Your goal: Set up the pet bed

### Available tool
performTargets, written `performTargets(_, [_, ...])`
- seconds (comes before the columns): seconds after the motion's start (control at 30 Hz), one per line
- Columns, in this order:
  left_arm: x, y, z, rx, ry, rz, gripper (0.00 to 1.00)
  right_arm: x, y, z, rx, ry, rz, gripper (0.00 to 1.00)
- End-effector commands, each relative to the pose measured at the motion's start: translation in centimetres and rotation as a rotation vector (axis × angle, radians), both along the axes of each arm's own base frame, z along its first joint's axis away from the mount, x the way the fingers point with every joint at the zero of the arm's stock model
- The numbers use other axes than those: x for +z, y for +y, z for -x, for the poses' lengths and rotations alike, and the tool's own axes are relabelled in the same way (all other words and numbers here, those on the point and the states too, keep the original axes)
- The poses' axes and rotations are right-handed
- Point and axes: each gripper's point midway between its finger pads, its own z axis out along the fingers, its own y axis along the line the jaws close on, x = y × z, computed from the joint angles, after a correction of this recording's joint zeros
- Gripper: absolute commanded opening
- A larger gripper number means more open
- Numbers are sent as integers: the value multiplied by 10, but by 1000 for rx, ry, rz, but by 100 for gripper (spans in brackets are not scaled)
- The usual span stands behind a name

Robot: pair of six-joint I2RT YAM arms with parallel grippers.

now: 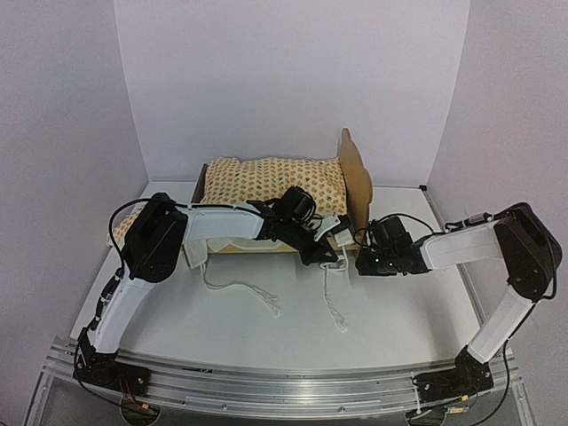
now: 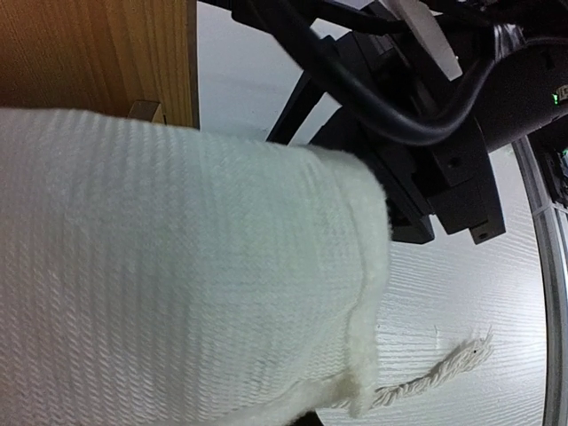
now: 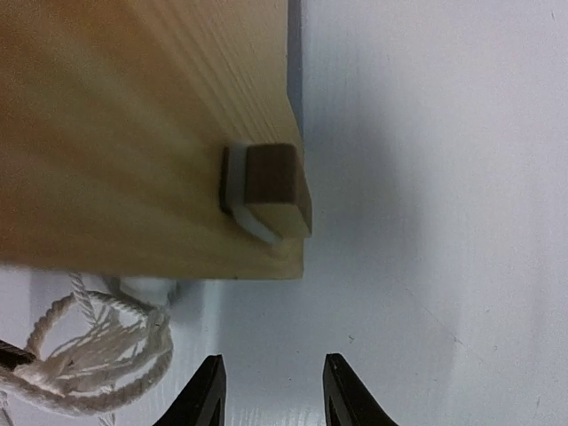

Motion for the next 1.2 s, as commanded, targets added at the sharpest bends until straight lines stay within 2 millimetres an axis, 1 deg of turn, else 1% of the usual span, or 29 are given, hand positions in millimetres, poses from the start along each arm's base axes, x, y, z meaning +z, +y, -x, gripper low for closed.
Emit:
performTargets(0.0, [-28, 9, -9, 33, 4, -57, 0, 37, 43, -12, 138, -149, -162, 38])
performTargets(0.1, [-32, 9, -12, 50, -10, -64, 0, 46, 51, -5, 204, -179, -197, 38])
performTargets(0.2, [-37, 5, -15, 56, -24, -67, 0, 47, 61, -1, 258, -168, -227, 38])
performTargets(0.33, [-35, -2, -18, 48, -40, -55, 0, 46, 72, 1, 301, -155, -258, 41])
performTargets(0.43, [-33, -2, -18, 47, -44, -53, 0, 47, 77, 4, 330, -147, -276, 43])
performTargets(0.53, [-36, 0, -16, 28, -54, -60, 0, 46, 73, 9, 328, -146, -274, 45])
performTargets(0.6, [-36, 1, -10, -5, -58, -54, 0, 47, 74, 11, 338, -153, -278, 45])
performTargets(0.67, [-33, 0, -3, -56, -64, -35, 0, 49, 75, 9, 340, -163, -283, 45])
performTargets(0.77, [-24, -5, 2, -113, -76, 0, 0, 53, 81, 6, 352, -170, -300, 45])
performTargets(0.8, [-23, -6, 3, -123, -79, 3, 0, 53, 83, 6, 356, -169, -305, 43])
performTargets(0.87, [-23, -7, 2, -127, -83, 4, 0, 52, 84, 6, 353, -162, -312, 34])
performTargets(0.93, [-24, -7, 2, -126, -81, 0, 0, 49, 81, 8, 334, -153, -312, 18])
performTargets(1.0, [-26, -5, 4, -125, -77, -5, 0, 46, 77, 10, 316, -146, -309, 12])
performTargets(1.1, [-29, -3, 5, -124, -71, -13, 0, 47, 74, 10, 299, -143, -313, 1])
performTargets(1.17, [-29, -3, 5, -121, -68, -13, 0, 47, 73, 10, 287, -144, -313, 0])
